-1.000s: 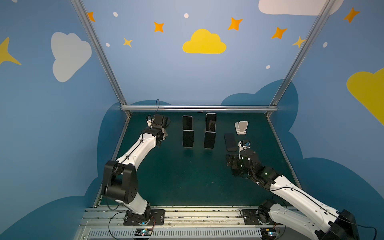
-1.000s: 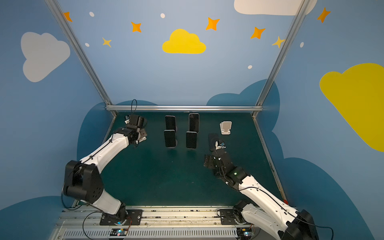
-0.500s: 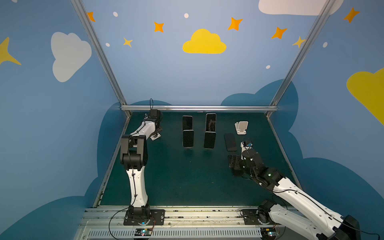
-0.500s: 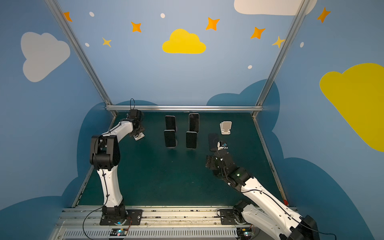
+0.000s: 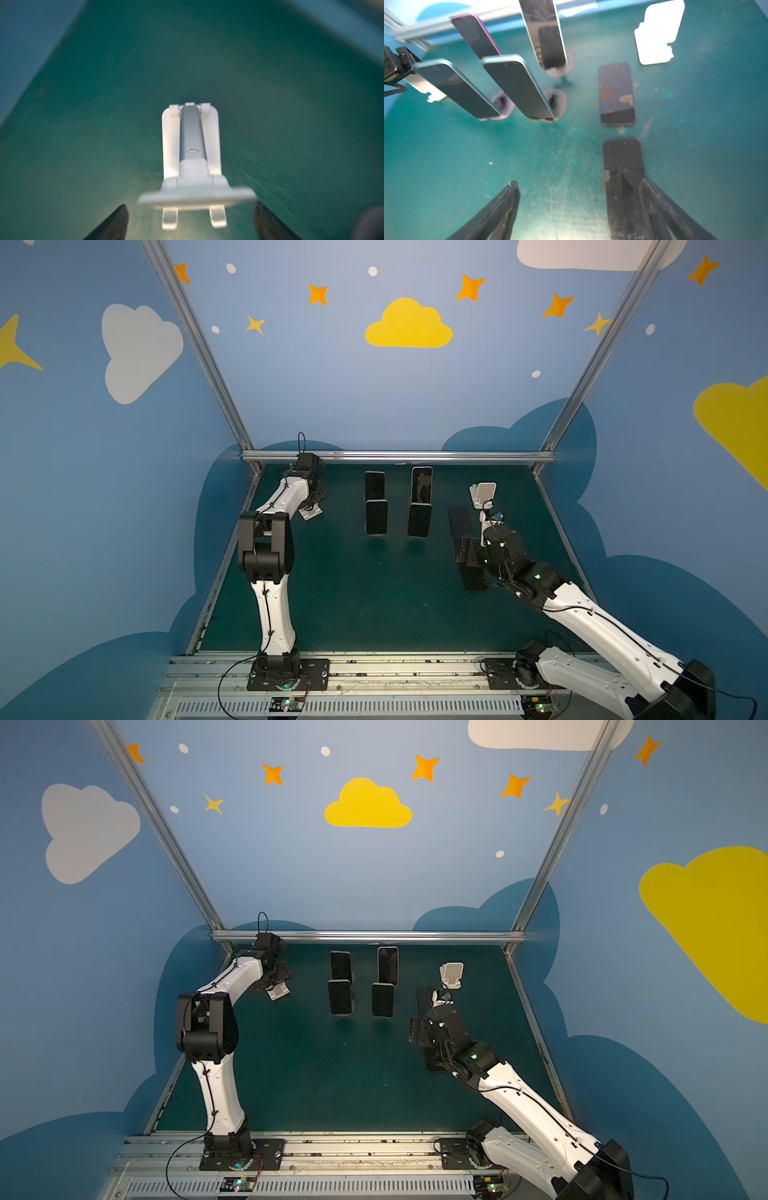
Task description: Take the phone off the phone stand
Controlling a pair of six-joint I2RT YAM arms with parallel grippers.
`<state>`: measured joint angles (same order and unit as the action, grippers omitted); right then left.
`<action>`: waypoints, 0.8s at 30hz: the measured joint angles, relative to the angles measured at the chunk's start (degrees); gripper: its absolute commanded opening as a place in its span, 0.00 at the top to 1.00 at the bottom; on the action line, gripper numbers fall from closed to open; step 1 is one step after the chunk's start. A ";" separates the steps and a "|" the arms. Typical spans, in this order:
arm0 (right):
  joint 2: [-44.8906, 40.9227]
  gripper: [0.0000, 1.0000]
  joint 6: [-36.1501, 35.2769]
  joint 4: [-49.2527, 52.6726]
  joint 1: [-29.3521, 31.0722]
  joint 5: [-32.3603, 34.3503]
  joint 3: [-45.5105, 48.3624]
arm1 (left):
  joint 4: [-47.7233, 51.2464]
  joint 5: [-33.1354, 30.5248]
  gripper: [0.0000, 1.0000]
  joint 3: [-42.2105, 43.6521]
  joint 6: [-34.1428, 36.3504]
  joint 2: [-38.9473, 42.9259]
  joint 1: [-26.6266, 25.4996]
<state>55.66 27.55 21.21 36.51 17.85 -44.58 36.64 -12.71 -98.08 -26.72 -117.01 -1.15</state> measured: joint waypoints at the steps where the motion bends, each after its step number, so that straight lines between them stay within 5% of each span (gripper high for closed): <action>1: 0.00 0.09 -0.22 -0.02 0.00 -0.17 -0.42 | 0.11 0.85 0.00 0.59 -0.24 2.82 -0.07; 8: -0.09 0.09 0.68 0.00 -0.04 -3.13 -0.96 | -3.91 6.27 0.00 8.48 -3.41 26.05 -2.05; 13: 0.31 0.09 2.95 -0.39 -0.04 -5.35 -1.18 | -15.08 9.51 0.00 20.35 -6.03 39.50 -9.31; 17: 3.50 0.09 4.35 -0.92 -0.04 -7.10 -2.97 | -23.65 12.04 0.00 30.49 -8.46 44.63 -15.15; 24: 14.32 0.09 5.07 -2.10 1.64 -5.22 -9.92 | -28.83 16.37 0.00 38.45 -15.63 44.33 -15.63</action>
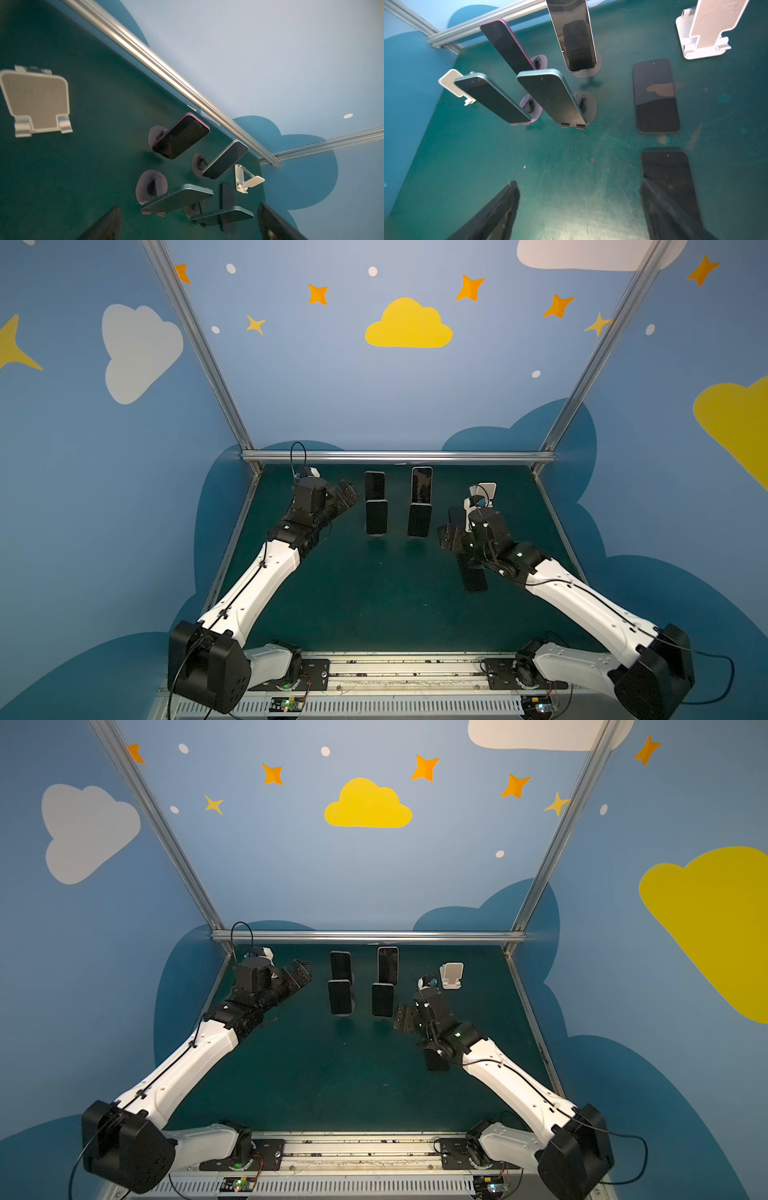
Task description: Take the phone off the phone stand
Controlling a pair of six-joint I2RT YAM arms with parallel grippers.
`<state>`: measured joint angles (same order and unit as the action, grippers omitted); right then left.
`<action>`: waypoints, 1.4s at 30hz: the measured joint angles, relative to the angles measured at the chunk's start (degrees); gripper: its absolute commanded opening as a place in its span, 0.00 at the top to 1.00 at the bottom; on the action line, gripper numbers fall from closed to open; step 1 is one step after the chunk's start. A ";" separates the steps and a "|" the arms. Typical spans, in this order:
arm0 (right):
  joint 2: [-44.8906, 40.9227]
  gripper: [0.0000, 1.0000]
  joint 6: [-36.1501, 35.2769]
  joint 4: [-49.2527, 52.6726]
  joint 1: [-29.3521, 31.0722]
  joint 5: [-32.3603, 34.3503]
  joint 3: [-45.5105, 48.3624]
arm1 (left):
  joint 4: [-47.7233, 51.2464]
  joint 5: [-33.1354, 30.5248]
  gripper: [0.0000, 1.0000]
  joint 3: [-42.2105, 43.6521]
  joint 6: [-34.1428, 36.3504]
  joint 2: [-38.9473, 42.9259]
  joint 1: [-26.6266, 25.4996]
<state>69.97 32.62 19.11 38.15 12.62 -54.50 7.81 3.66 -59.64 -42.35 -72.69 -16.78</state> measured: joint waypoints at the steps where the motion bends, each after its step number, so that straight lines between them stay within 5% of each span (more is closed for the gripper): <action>1: 2.16 0.09 0.15 -0.11 0.44 0.70 -1.51 | -0.11 0.52 0.00 0.00 -0.66 -0.20 -0.02; 18: 24.94 0.07 -3.34 -1.36 4.76 12.09 -23.15 | -2.69 2.78 0.00 0.13 -5.27 -0.63 -0.44; 42: 34.69 0.08 -2.95 -3.28 5.73 21.16 -27.58 | -7.21 4.61 0.00 3.21 -9.11 -0.48 -0.20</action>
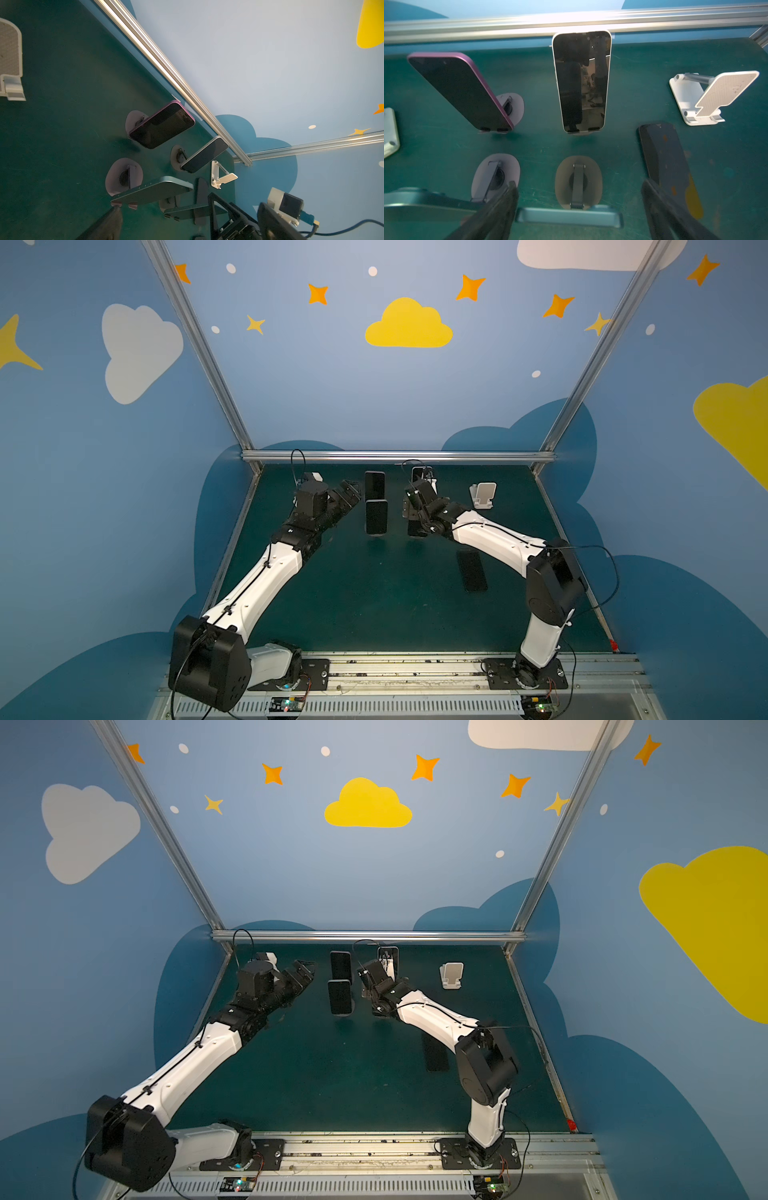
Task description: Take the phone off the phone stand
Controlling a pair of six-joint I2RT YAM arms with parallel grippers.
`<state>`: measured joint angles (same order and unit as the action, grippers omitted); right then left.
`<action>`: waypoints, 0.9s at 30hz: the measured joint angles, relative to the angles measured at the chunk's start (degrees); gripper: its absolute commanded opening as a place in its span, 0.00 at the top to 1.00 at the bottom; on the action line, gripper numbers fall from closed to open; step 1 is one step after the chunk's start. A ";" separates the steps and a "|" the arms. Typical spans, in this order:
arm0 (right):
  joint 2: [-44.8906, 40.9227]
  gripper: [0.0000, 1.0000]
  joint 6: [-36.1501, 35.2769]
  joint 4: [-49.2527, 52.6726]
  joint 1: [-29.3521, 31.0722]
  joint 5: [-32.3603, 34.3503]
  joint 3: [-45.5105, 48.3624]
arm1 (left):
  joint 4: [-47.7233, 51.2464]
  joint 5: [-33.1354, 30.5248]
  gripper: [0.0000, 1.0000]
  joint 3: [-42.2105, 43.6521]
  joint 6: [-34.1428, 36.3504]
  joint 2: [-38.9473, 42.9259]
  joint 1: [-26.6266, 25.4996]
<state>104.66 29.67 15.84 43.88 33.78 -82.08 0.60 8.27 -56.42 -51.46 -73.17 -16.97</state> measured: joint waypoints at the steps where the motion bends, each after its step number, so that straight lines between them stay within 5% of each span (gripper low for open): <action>1: 0.00 0.09 0.07 -0.61 0.11 0.02 0.20 | -0.37 0.26 0.00 0.09 -0.28 -0.20 0.00; 27: 2.80 0.15 1.62 -4.87 -1.55 -1.97 2.97 | -2.14 3.06 0.00 0.17 -2.21 -2.84 0.46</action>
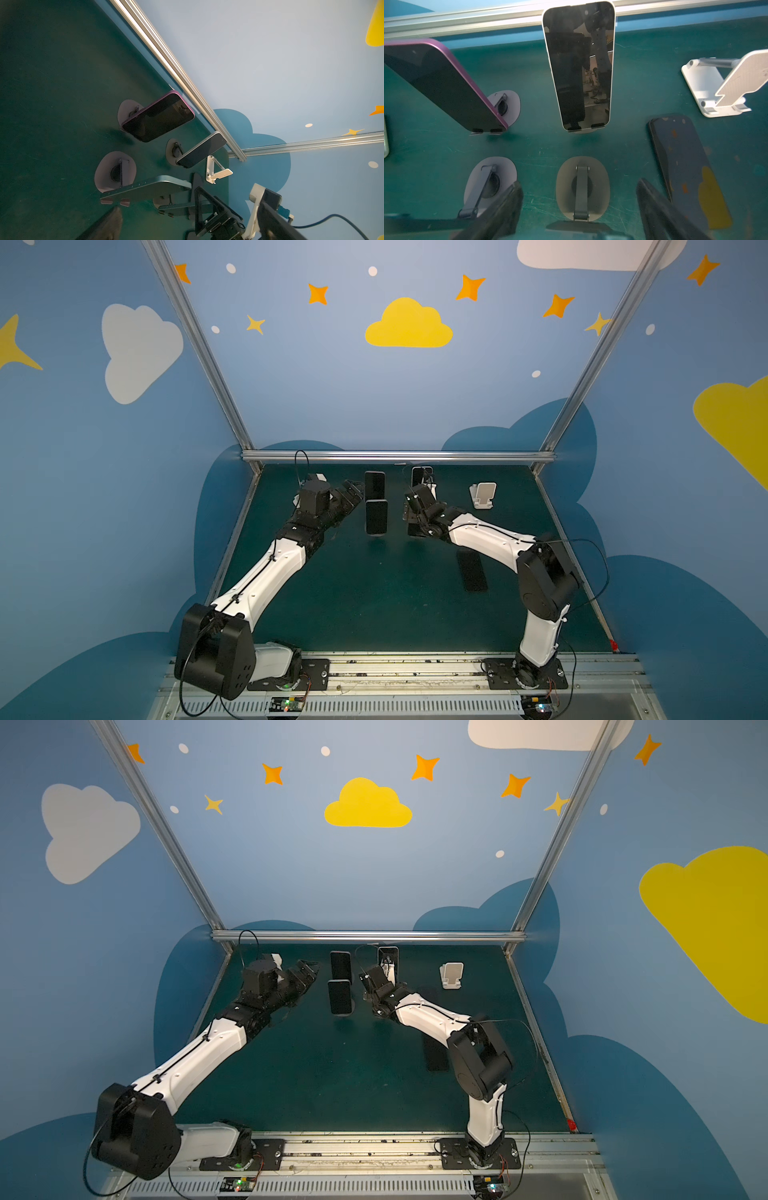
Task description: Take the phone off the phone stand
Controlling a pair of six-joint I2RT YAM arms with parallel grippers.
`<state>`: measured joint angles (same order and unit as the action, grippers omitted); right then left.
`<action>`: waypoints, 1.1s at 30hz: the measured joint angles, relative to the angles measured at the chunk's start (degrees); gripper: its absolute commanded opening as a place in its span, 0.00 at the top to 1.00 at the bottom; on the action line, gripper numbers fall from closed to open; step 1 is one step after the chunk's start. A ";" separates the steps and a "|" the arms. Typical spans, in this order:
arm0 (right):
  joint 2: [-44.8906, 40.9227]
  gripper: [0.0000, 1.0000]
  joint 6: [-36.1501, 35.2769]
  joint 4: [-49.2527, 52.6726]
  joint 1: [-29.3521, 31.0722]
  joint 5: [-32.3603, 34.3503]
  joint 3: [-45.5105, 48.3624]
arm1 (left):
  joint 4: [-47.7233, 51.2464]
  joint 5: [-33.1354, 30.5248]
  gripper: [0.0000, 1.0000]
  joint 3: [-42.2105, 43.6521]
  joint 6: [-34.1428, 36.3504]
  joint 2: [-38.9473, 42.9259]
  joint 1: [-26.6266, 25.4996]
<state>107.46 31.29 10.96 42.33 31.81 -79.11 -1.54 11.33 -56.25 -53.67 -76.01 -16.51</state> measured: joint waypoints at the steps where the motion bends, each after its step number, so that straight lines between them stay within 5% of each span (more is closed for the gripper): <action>1: 0.17 0.15 0.00 -0.17 -0.04 -0.20 0.07 | 0.00 0.00 0.00 0.02 0.00 -0.02 0.00; 33: -3.30 0.29 -5.86 -6.21 0.33 -4.94 4.46 | -1.73 3.37 0.00 0.02 -0.20 -1.07 -0.02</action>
<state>104.16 25.43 4.75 42.65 26.87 -74.65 -3.27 14.70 -56.23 -53.87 -77.08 -16.53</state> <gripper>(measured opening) 0.734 0.996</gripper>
